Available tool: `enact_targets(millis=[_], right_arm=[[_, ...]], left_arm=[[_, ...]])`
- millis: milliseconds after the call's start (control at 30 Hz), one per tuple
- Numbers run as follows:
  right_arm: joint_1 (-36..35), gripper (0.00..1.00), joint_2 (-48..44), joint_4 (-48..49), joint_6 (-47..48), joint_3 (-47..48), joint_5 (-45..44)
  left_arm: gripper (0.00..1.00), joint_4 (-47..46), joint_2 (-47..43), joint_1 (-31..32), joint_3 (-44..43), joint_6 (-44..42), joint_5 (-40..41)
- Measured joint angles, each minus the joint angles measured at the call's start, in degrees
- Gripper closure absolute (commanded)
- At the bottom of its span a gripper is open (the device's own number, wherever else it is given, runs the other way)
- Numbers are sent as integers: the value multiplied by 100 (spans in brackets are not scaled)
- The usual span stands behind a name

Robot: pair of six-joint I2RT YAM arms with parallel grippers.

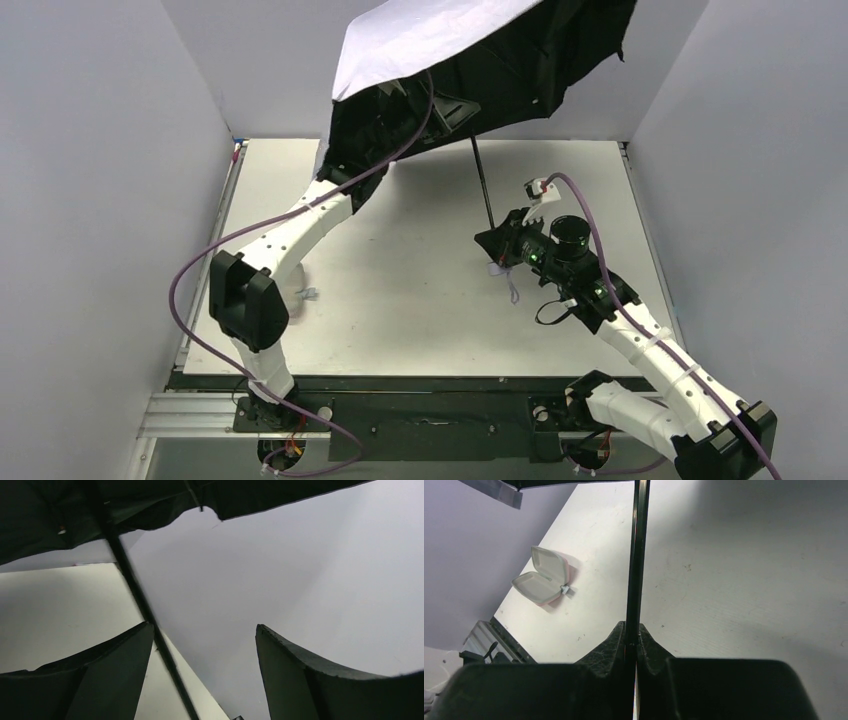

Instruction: Open the umbrella

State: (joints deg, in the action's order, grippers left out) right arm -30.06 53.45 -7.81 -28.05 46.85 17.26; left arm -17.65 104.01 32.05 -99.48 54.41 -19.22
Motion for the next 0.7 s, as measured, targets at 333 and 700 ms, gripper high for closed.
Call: enact_targets(millis=[333,700], right_arm=[[4,100,-87,295,37,-2,-35],[-2,100,-79,468,31,-63,330]], left_arm=[[28,660,-334,-107,396,-243,398],[87,409,295,50,-212,-37,153]])
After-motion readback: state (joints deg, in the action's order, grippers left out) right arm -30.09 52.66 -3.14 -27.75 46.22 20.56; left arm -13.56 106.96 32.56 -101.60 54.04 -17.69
